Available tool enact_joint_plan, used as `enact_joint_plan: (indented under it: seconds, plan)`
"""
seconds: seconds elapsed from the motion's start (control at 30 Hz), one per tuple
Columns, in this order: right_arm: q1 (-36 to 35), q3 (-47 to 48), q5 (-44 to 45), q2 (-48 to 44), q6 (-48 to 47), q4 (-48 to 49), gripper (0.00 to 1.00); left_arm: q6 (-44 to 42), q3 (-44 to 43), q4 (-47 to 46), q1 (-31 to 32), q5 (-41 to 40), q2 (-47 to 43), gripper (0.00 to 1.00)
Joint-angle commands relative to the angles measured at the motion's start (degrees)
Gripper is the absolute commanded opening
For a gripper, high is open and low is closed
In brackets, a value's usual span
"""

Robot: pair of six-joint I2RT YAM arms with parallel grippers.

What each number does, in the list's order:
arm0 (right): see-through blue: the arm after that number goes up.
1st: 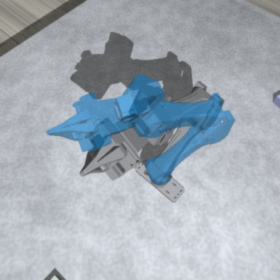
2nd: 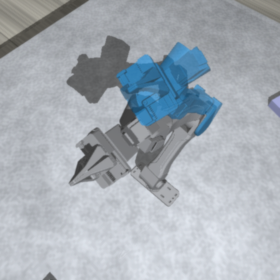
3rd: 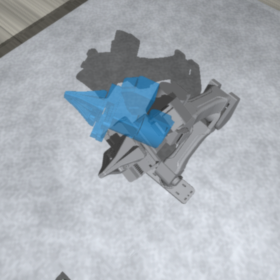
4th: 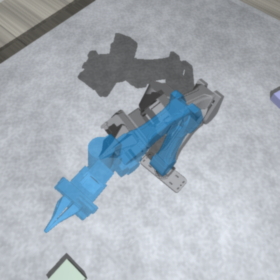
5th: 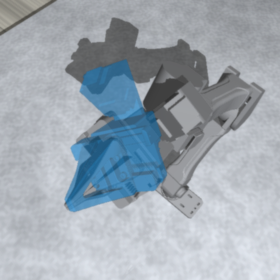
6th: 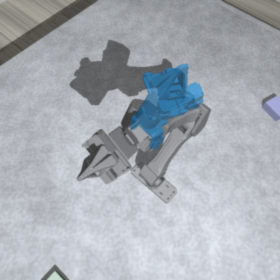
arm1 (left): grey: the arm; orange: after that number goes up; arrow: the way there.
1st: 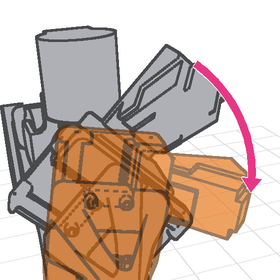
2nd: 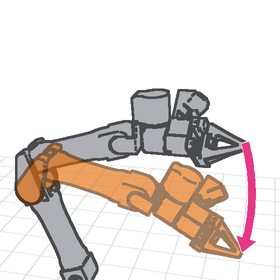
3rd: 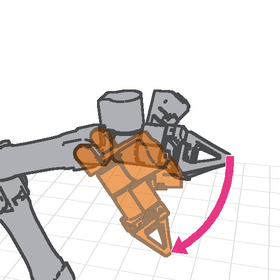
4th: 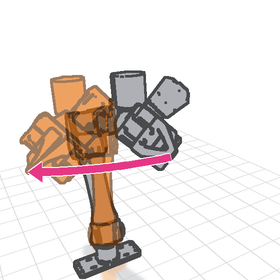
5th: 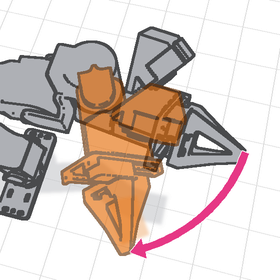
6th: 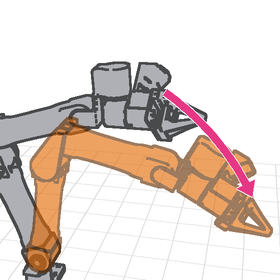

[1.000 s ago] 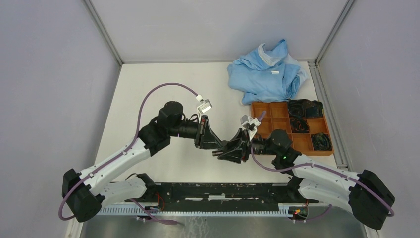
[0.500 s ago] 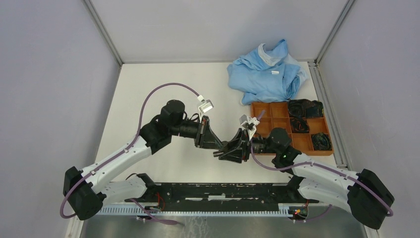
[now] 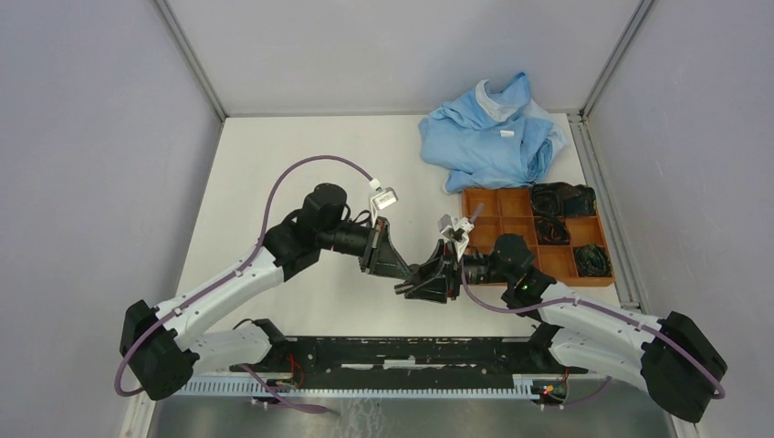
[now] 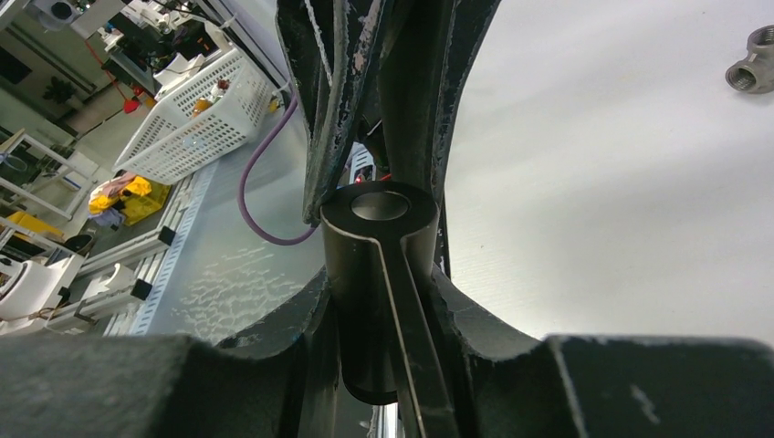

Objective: Install the water faucets

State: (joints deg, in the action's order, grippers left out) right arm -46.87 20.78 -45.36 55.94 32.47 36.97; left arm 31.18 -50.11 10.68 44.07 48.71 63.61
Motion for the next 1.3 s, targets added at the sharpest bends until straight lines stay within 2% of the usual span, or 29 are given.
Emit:
enact_joint_plan:
  seconds: [0.0, 0.1, 0.13, 0.23, 0.3, 0.37, 0.53, 0.7, 0.8, 0.87, 0.97, 1.1, 1.27]
  plan:
    - [-3.0, 4.8, -1.0, 1.1, -2.6, 4.1, 0.0, 4.2, -4.3, -17.0, 4.2, -2.4, 3.3, 0.02]
    - [-3.0, 4.2, -0.1, 0.1, -3.0, 4.0, 0.0, 3.8, -4.9, -16.2, 4.2, -3.6, 2.7, 0.02]
    - [-3.0, 4.0, 1.0, -0.4, -3.4, 3.6, 0.0, 3.0, -5.5, -14.5, 4.2, -5.1, 2.4, 0.05]
    - [-3.0, 3.7, 5.6, -2.8, -5.2, 1.2, 0.0, -0.4, -8.5, -6.5, 4.2, -10.8, 1.1, 0.38]
    - [-3.0, 3.0, 9.1, -4.8, -6.2, 0.6, 0.0, -2.6, -10.3, -1.7, 4.1, -14.9, -0.5, 0.54]
    - [-2.9, 2.5, 12.0, -6.2, -7.1, -0.2, 0.0, -3.9, -12.0, 3.0, 4.0, -19.3, -1.8, 0.65]
    - [-3.0, 0.2, 18.4, -9.3, -7.9, 0.6, 0.0, -6.2, -15.1, 12.4, 3.2, -28.5, -4.9, 0.7]
    - [-2.9, -6.5, 30.2, -14.5, -8.6, 7.8, 0.0, -3.9, -15.9, 18.1, 0.9, -39.5, -8.5, 0.7]
    - [-3.0, -8.4, 33.7, -16.7, -14.8, 11.6, 0.0, 1.0, -14.4, 17.8, -3.4, -35.4, -8.8, 0.69]
    - [-3.0, -8.9, 33.4, -17.5, -19.4, 14.0, 0.0, 6.6, -11.5, 12.9, -5.0, -28.4, -9.3, 0.7]
    - [-2.9, -10.3, 31.0, -18.0, -23.3, 18.7, 0.0, 18.9, -1.2, -3.6, -5.2, -20.3, -11.4, 0.79]
    - [-2.9, -12.3, 28.7, -18.3, -24.8, 23.7, 0.0, 27.3, 6.6, -15.1, -5.3, -18.6, -11.7, 0.81]
    - [-3.0, -13.1, 26.8, -17.6, -24.0, 26.2, 0.0, 41.7, 17.4, -36.9, -5.2, -14.1, -10.3, 0.77]
